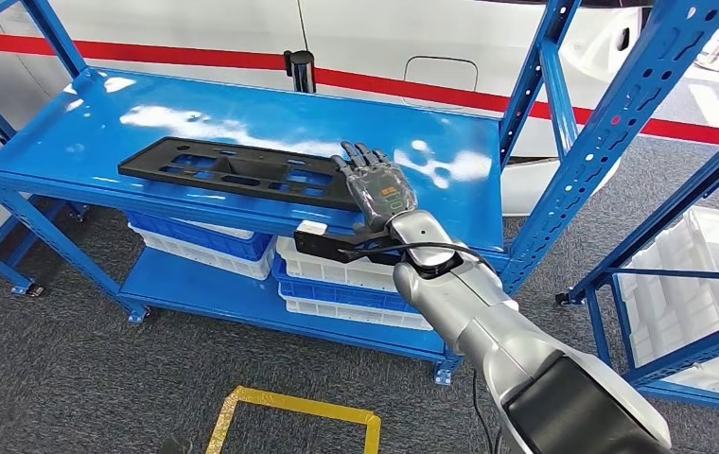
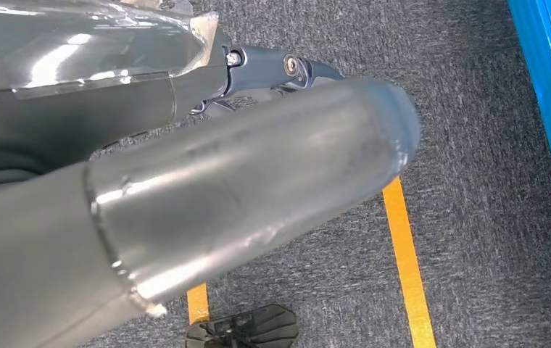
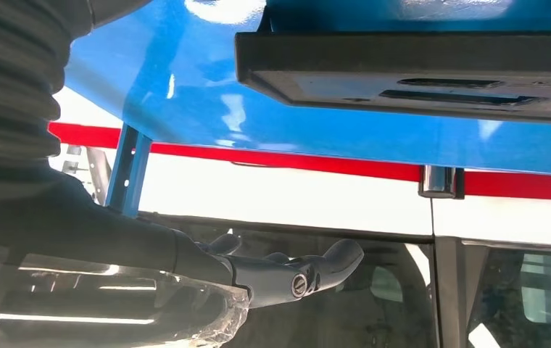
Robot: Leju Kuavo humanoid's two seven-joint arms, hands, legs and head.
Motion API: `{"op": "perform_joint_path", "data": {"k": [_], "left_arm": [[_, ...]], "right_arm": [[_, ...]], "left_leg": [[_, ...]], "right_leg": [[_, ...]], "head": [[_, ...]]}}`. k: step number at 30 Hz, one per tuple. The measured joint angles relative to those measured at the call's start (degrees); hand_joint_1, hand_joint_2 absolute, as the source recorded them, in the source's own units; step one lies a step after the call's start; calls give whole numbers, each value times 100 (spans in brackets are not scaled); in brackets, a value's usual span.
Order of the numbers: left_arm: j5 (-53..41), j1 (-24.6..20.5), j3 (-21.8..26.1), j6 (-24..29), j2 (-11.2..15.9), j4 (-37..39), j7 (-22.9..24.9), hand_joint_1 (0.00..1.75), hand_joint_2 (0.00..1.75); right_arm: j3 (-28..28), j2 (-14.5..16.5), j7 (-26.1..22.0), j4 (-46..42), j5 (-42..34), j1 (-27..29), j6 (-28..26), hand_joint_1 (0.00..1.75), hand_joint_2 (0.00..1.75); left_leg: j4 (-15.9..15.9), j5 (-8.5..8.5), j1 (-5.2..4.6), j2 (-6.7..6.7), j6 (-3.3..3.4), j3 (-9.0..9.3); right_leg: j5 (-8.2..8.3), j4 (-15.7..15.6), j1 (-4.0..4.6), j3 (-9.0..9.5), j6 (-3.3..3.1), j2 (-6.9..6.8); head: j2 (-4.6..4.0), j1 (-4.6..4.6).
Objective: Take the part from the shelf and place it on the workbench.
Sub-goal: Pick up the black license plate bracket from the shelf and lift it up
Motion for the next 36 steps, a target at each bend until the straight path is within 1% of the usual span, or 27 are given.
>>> {"op": "perform_joint_path", "data": {"k": [20,36], "left_arm": [[56,-28,-58,-4,1,-5,-39,0,0],[105,-28,-179,-46,2,-5,-2,0,0]], "right_arm": [[4,119,-29,150,64,35,37,0,175],[4,112,-36,167,96,56,55,0,175]], "left_leg": [[0,0,0,0,0,0],[0,0,0,0,0,0]], "right_leg": [[0,0,0,-1,0,0],[0,0,0,-2,0,0]], "head": [[0,1],[0,1]]}}
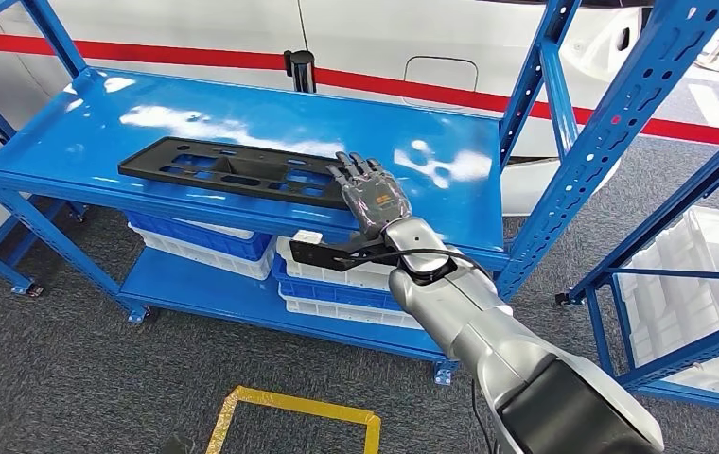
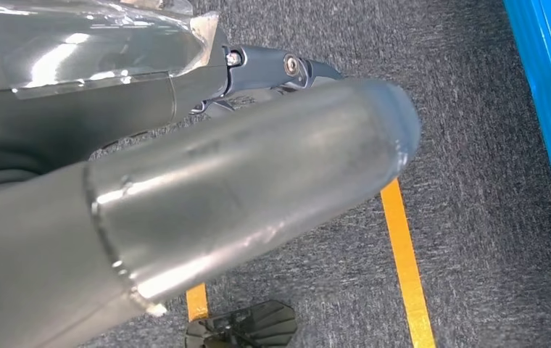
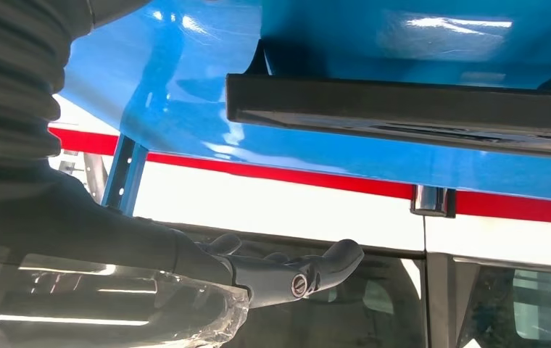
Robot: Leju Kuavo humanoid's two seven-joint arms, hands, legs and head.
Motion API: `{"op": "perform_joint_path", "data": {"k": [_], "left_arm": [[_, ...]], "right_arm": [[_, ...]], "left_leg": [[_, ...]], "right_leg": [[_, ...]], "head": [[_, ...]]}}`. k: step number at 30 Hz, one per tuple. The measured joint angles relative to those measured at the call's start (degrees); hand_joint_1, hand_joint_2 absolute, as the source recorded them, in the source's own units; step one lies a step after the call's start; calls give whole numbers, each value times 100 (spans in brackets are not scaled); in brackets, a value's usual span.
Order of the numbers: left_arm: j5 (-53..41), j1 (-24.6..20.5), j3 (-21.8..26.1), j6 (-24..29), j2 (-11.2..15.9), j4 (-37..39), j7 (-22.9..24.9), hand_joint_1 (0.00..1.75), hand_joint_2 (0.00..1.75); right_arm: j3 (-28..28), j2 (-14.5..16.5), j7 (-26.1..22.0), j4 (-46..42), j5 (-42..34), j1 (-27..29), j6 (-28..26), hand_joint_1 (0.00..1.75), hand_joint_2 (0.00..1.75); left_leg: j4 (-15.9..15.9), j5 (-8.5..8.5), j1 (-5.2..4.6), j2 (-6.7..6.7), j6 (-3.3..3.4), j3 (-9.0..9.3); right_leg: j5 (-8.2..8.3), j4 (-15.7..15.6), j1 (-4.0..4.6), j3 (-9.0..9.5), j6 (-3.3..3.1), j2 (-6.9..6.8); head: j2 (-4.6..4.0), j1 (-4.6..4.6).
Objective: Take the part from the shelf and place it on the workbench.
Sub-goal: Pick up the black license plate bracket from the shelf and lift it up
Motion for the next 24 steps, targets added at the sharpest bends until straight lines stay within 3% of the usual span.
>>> {"op": "perform_joint_path", "data": {"k": [7,12,14,16,17,18,19,21,23,24], "left_arm": [[47,2,-25,40,6,0,-64,0,0],[92,5,-64,51,28,-1,-101,0,0],[96,1,-71,52,31,-3,-109,0,0],[99,-2,-73,53,32,-4,-114,0,0],[103,3,-74,53,32,-4,-115,0,0],[108,7,-75,53,32,-4,-115,0,0],[112,11,-77,53,31,-4,-115,0,0],[114,12,-80,54,31,-4,-115,0,0],[124,11,-90,60,36,-4,-119,0,0],[130,13,-97,63,37,-4,-122,0,0]], "right_arm": [[7,1,-44,0,0,3,0,0,175],[11,22,-50,-6,0,-1,0,0,175],[11,22,-51,-8,-1,-6,2,0,175],[11,4,-52,-5,-5,12,8,0,175],[11,-10,-52,-3,-7,31,13,0,175],[12,-23,-52,-2,-8,47,15,0,175],[13,-32,-51,-1,-9,57,17,0,175],[13,-38,-51,-2,-9,59,18,0,175],[14,-33,-51,-2,-10,58,19,0,175],[15,-33,-51,-2,-11,58,19,0,175]], "left_leg": [[18,-10,-10,-1,13,-11],[-62,10,20,2,85,33],[-123,38,55,9,127,90],[-128,38,57,-3,134,95],[-127,35,59,-15,129,95],[-124,29,65,-28,118,97],[-120,20,76,-41,101,106],[-107,-11,97,-58,34,132],[-97,-44,92,-64,-62,143],[-101,-50,92,-63,-108,144]], "right_leg": [[8,-12,-36,9,13,-1],[-52,80,-68,-36,42,-2],[-274,586,-68,-289,12,25],[-554,1388,-79,-716,-13,52],[-614,1653,-86,-877,1,60],[-580,1695,-98,-930,33,63],[-454,1484,-113,-854,78,63],[-98,645,-146,-472,158,60],[96,115,-128,-204,129,68],[106,74,-105,-183,79,73]], "head": [[0,-2],[0,1],[0,9],[0,11],[0,11],[0,11],[0,11],[0,13],[0,13],[0,11]]}}
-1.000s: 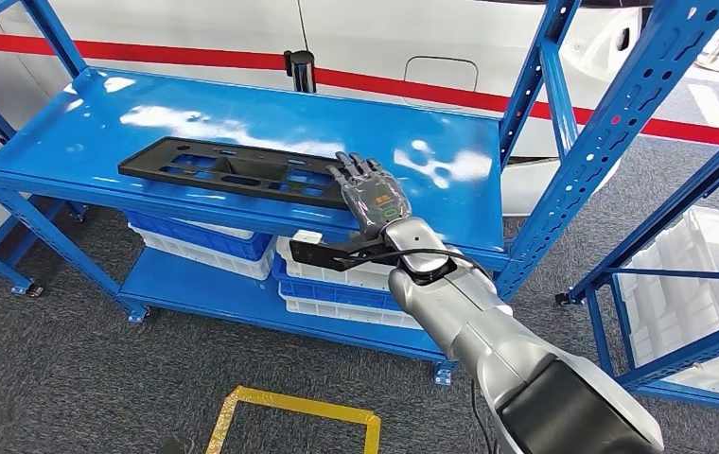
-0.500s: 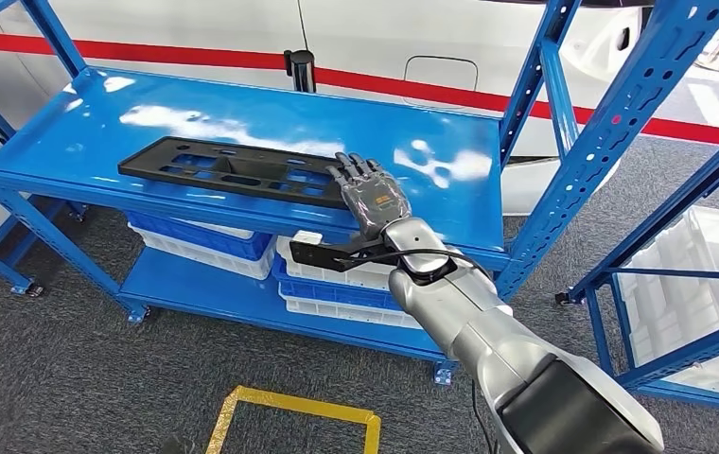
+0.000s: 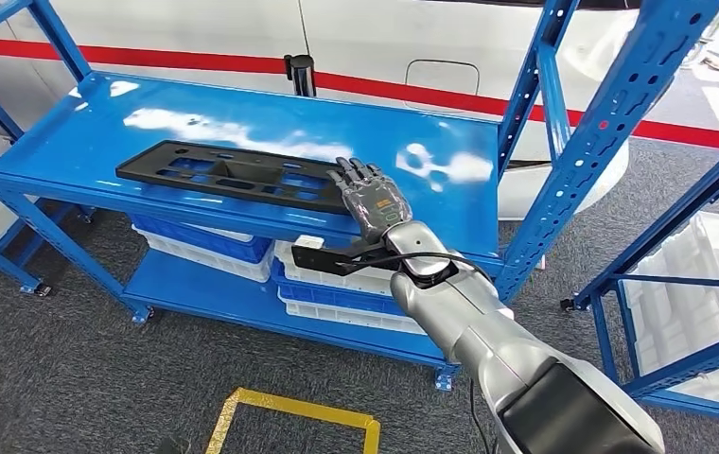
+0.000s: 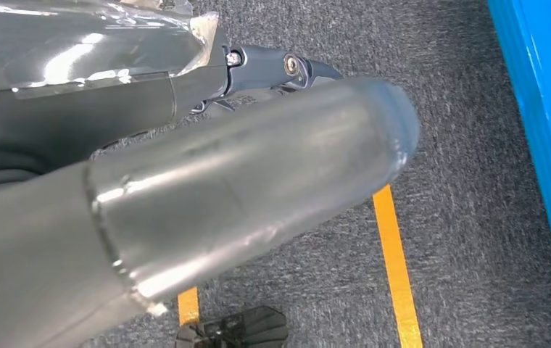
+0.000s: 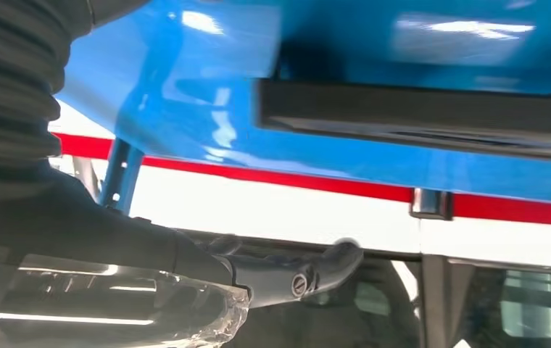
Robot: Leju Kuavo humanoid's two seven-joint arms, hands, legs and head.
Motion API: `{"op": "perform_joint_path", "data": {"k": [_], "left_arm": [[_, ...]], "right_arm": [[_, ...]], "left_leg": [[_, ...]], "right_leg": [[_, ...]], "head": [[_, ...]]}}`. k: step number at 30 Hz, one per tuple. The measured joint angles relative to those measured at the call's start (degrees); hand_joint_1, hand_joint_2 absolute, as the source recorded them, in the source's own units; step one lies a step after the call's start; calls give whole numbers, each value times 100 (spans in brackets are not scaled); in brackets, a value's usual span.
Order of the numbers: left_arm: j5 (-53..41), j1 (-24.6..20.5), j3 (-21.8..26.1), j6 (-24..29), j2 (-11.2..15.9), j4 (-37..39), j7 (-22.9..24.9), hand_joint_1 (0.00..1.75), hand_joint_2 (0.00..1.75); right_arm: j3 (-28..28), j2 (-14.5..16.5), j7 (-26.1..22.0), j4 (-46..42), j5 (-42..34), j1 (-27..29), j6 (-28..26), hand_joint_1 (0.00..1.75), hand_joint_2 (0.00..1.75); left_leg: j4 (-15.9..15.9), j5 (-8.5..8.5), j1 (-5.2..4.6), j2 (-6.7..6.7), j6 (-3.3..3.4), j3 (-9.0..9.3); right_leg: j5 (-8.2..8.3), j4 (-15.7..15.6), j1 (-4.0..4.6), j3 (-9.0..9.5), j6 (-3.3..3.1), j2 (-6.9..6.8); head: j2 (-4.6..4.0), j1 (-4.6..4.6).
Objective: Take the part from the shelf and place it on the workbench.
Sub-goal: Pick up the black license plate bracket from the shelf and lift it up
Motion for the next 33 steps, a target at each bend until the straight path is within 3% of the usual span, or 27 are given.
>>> {"op": "perform_joint_path", "data": {"k": [2,4,7,8,9,10,13,15,18,20,22,24,25,26,29,31,33], "left_arm": [[12,2,-18,9,1,-1,-4,0,0],[33,1,-34,26,4,-3,-5,0,0],[66,4,-49,47,11,-3,-7,0,0],[69,8,-52,50,12,-3,-7,0,0],[71,12,-56,51,12,-2,-7,0,0],[73,15,-58,51,14,-3,-7,0,0],[79,11,-60,53,24,-4,-8,0,0],[83,5,-61,59,25,-8,-13,0,0],[86,1,-62,68,25,-17,-19,0,0],[86,-6,-63,69,23,-28,-19,0,0],[86,-13,-64,69,23,-36,-18,0,0],[86,-14,-64,69,23,-38,-17,0,0],[86,-13,-64,69,23,-39,-17,0,0],[86,-14,-64,69,23,-41,-17,0,0],[86,-22,-68,69,8,-46,-16,0,0],[86,-26,-72,62,-2,-46,-14,0,0],[86,-30,-83,49,3,-48,-11,0,0]], "right_arm": [[1,-1,1,-2,-2,-2,-1,0,175],[1,9,2,-7,-3,-14,-2,0,175],[7,22,2,-8,-2,-19,1,0,175],[10,23,2,-7,-3,-12,2,0,175],[14,24,2,-7,-3,-5,2,0,175],[16,25,2,-7,-3,0,3,0,175],[18,33,3,-7,-2,-9,3,0,175],[18,38,7,-8,-2,-22,5,0,175],[18,39,28,-8,0,-36,7,0,175],[18,34,49,-8,1,-52,7,0,175],[18,22,61,-6,1,-56,8,0,175],[18,6,63,-2,1,-40,9,0,175],[18,-1,63,-1,1,-35,9,0,175],[18,-6,63,0,1,-34,9,0,175],[18,-7,63,0,1,-60,9,0,175],[18,-7,68,0,2,-71,9,0,175],[18,0,76,-2,2,-82,8,0,175]], "left_leg": [[-16,-4,28,10,-82,5],[165,-128,56,29,-132,-70],[1178,-616,54,37,-159,-582],[1484,-706,52,36,-161,-758],[1602,-687,51,37,-157,-849],[1486,-553,51,38,-145,-818],[382,-4,35,53,-89,-302],[70,62,-6,48,-42,-153],[35,83,-34,30,67,-131],[0,104,-18,31,142,-102],[-2,98,-24,30,180,-98],[0,91,-35,22,190,-97],[2,87,-43,15,191,-92],[2,83,-51,7,188,-83],[5,58,-82,-10,150,-59],[1,41,-96,-15,102,-53],[4,19,-81,-8,47,-53]], "right_leg": [[16,-8,12,7,-108,13],[32,-33,-7,26,-195,23],[24,-41,17,43,-283,26],[19,-39,34,45,-296,26],[13,-38,47,50,-305,26],[7,-36,56,59,-310,27],[-24,-30,82,95,-288,29],[-42,-35,105,97,-237,29],[-71,-23,107,79,-138,24],[-252,347,104,-106,-123,23],[-569,1125,95,-500,-148,23],[-714,1662,95,-801,-127,23],[-647,1594,95,-784,-100,23],[-503,1297,96,-652,-74,23],[-54,106,136,-65,-105,26],[18,-83,167,31,-158,28],[45,-127,117,68,-209,25]], "head": [[0,-2],[0,-14],[0,-33],[0,-31],[0,-31],[0,-30],[0,-28],[0,-26],[0,-23],[0,-17],[0,-14],[0,-14],[0,-13],[0,-14],[0,-17],[0,-24],[0,-23]]}}
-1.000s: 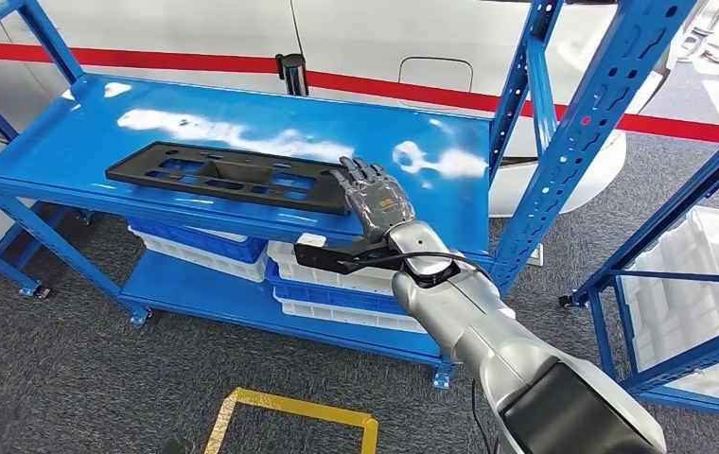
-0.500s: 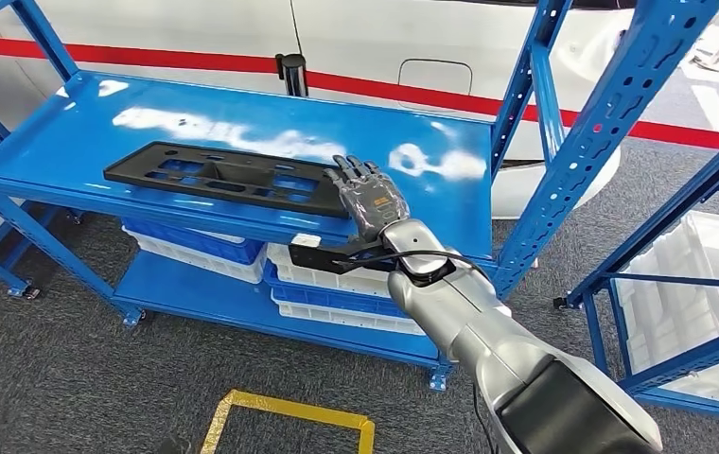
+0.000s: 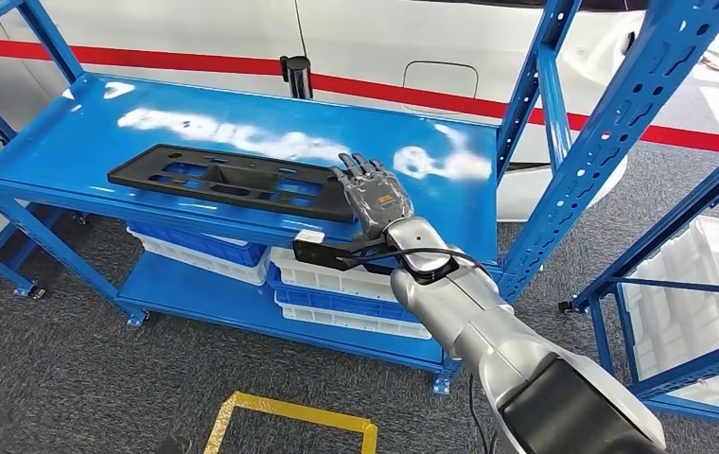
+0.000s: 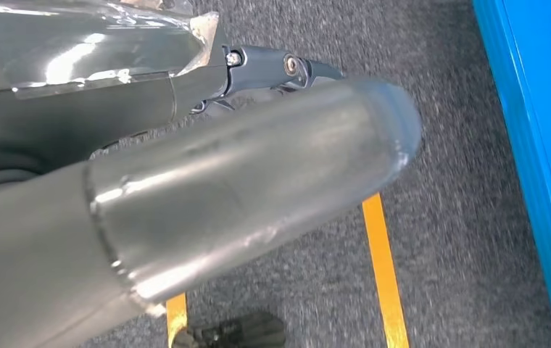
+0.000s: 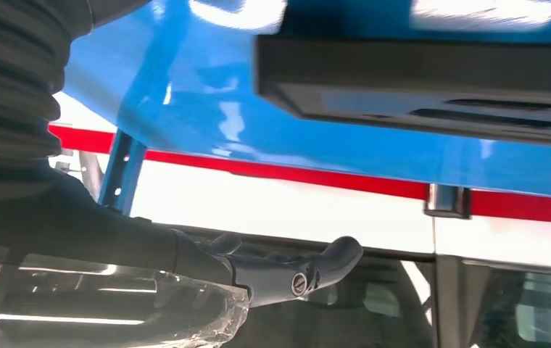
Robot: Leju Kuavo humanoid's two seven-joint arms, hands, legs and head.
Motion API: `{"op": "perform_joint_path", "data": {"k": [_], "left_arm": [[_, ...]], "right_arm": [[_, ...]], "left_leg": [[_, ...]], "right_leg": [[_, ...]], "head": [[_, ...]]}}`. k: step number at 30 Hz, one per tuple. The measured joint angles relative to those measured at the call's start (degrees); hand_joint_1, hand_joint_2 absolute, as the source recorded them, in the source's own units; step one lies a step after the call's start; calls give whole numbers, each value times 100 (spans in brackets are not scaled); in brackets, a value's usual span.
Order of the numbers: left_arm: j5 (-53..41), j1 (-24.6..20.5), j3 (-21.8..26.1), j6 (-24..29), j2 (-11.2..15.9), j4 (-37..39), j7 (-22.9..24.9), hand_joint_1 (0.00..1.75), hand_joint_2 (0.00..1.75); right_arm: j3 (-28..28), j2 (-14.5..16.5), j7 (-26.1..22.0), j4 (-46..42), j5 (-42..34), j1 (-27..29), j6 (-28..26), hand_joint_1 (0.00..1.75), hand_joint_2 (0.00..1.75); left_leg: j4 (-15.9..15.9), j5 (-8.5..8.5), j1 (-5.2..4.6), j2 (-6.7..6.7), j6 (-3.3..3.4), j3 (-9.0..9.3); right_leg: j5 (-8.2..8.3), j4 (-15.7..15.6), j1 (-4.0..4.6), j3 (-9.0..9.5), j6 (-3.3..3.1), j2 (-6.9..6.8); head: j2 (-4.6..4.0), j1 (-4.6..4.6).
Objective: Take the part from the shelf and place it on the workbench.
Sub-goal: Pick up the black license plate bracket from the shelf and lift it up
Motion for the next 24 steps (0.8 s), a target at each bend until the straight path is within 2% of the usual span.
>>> {"op": "perform_joint_path", "data": {"k": [2,5,6,7,8,10,11,12,15,17,18,20,21,22,23,24], "left_arm": [[0,-8,-21,-9,7,-1,3,0,0],[11,-12,-46,-12,20,-1,13,0,0],[16,-11,-54,-13,22,-1,15,0,0],[17,-11,-61,-13,25,-1,16,0,0],[19,-11,-66,-13,30,-1,17,0,0],[27,-16,-69,-14,40,-1,19,0,0],[32,-22,-73,-16,44,-1,21,0,0],[37,-26,-77,-20,45,-1,24,0,0],[43,-29,-87,-42,43,-1,28,0,0],[43,-36,-93,-54,44,-1,28,0,0],[44,-40,-98,-54,47,-1,28,0,0],[44,-43,-110,-54,55,-1,30,0,0],[44,-42,-116,-54,56,-1,32,0,0],[44,-42,-122,-55,56,-1,33,0,0],[44,-42,-126,-55,56,-1,34,0,0],[44,-43,-128,-56,54,-1,35,0,0]], "right_arm": [[0,28,8,-3,4,-19,3,0,175],[2,75,20,-3,11,-24,47,0,175],[3,83,22,-3,11,-17,60,0,175],[4,89,22,-2,11,-10,67,0,175],[5,95,24,-2,11,-5,68,0,175],[8,117,28,-2,11,-6,69,0,175],[9,127,32,-2,11,-9,68,0,175],[11,136,34,-2,12,-11,67,0,175],[17,148,37,-2,17,-14,64,0,175],[18,151,37,-2,19,-19,64,0,175],[19,151,37,-2,20,-18,64,0,175],[21,143,37,-2,23,2,64,0,175],[24,138,37,-2,26,21,63,0,175],[27,132,37,-2,28,39,63,0,175],[32,131,37,-2,33,51,62,0,175],[38,132,37,-2,37,55,61,0,175]], "left_leg": [[275,-175,13,19,-47,-116],[1346,-642,30,32,-117,-648],[1569,-684,41,36,-139,-792],[1582,-614,56,41,-158,-840],[1362,-439,77,50,-173,-767],[583,-38,113,82,-209,-410],[281,68,117,83,-200,-259],[116,100,112,79,-179,-174],[65,83,72,43,-42,-146],[45,89,64,38,52,-124],[38,87,65,38,89,-116],[39,72,54,35,131,-112],[40,67,47,29,138,-109],[41,62,39,22,140,-103],[41,57,33,14,138,-91],[42,49,28,7,131,-75]], "right_leg": [[20,-54,-73,63,-71,-7],[5,-67,-90,106,-125,-12],[-1,-65,-90,110,-129,-11],[-11,-62,-94,115,-127,-10],[-24,-56,-100,125,-114,-6],[-76,-16,-90,138,-54,3],[-104,12,-72,130,-18,6],[-124,32,-49,118,11,7],[-158,45,-25,95,90,1],[-288,294,-41,-31,127,-3],[-420,596,-51,-189,123,-5],[-711,1419,-57,-627,107,-3],[-782,1715,-58,-802,117,-3],[-762,1804,-57,-875,140,-3],[-650,1644,-57,-824,169,-3],[-473,1270,-55,-660,189,-3]], "head": [[0,-7],[0,-18],[0,-16],[0,-19],[0,-17],[0,-22],[0,-28],[0,-29],[0,-24],[0,-20],[0,-16],[0,-7],[0,-7],[0,-5],[0,-5],[0,-4]]}}
